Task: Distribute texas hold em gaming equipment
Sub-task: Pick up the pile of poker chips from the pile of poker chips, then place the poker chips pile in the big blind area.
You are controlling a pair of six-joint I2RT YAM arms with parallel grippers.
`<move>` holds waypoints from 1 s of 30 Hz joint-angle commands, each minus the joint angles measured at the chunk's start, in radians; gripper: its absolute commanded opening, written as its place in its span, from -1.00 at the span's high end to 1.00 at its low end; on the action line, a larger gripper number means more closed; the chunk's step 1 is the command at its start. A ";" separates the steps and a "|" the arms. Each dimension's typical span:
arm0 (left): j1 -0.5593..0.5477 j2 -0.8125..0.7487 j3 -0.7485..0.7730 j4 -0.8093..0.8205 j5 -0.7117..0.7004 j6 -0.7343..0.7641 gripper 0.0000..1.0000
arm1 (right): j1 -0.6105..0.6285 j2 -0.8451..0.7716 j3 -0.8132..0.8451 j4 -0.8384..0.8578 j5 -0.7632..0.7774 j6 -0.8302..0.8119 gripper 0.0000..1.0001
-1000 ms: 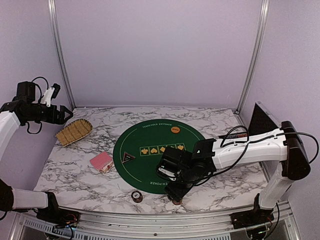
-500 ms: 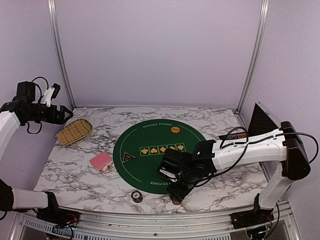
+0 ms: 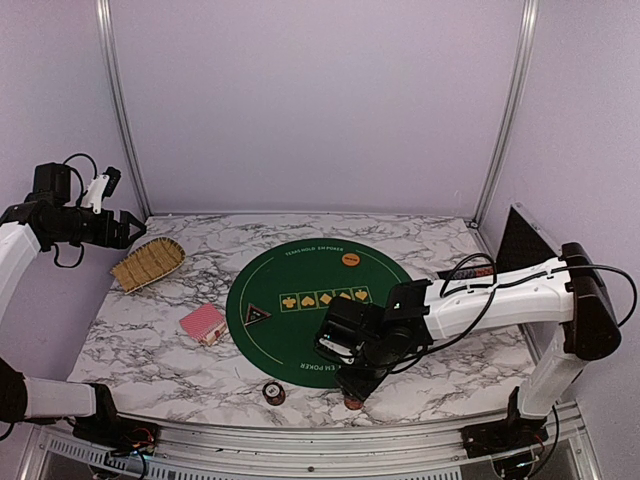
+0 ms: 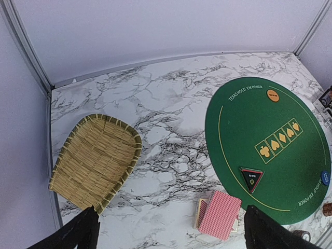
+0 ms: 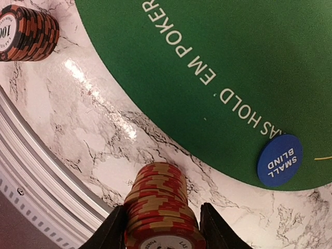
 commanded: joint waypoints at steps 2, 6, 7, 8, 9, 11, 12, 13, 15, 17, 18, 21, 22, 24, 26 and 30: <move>0.004 -0.004 0.032 -0.027 0.023 0.006 -0.98 | 0.008 -0.035 0.052 -0.030 0.001 0.009 0.13; 0.005 -0.003 0.032 -0.026 0.025 0.007 -0.98 | 0.008 -0.046 0.086 -0.052 -0.004 0.010 0.17; 0.005 -0.002 0.032 -0.025 0.025 0.005 -0.98 | 0.007 -0.047 0.092 -0.056 -0.005 0.009 0.19; 0.005 -0.001 0.032 -0.026 0.026 0.005 -0.98 | 0.009 -0.048 0.095 -0.059 -0.006 0.010 0.21; 0.005 0.000 0.032 -0.026 0.027 0.005 -0.98 | 0.007 -0.047 0.099 -0.061 -0.008 0.010 0.23; 0.005 -0.002 0.032 -0.026 0.027 0.005 -0.98 | 0.008 -0.046 0.103 -0.064 -0.013 0.009 0.29; 0.005 -0.003 0.031 -0.026 0.026 0.006 -0.98 | 0.009 -0.045 0.107 -0.066 -0.013 0.008 0.31; 0.005 -0.003 0.031 -0.027 0.025 0.007 -0.98 | 0.008 -0.042 0.113 -0.070 -0.014 0.007 0.33; 0.005 -0.005 0.029 -0.026 0.024 0.009 -0.98 | 0.008 -0.039 0.132 -0.083 -0.006 0.003 0.37; 0.005 -0.006 0.029 -0.026 0.024 0.009 -0.98 | 0.007 -0.032 0.163 -0.107 0.027 -0.005 0.38; 0.005 -0.007 0.028 -0.026 0.024 0.009 -0.98 | 0.004 -0.026 0.183 -0.116 0.041 -0.010 0.38; 0.005 -0.007 0.028 -0.026 0.028 0.008 -0.98 | -0.028 -0.005 0.238 -0.132 0.066 -0.033 0.40; 0.005 -0.007 0.027 -0.027 0.029 0.008 -0.98 | -0.047 0.005 0.255 -0.135 0.076 -0.046 0.41; 0.005 -0.006 0.026 -0.026 0.031 0.005 -0.98 | -0.099 0.022 0.290 -0.124 0.090 -0.066 0.44; 0.005 -0.008 0.025 -0.026 0.031 0.005 -0.98 | -0.150 0.048 0.330 -0.101 0.095 -0.086 0.48; 0.005 -0.012 0.019 -0.025 0.030 0.007 -0.98 | -0.239 0.129 0.450 -0.060 0.126 -0.118 0.52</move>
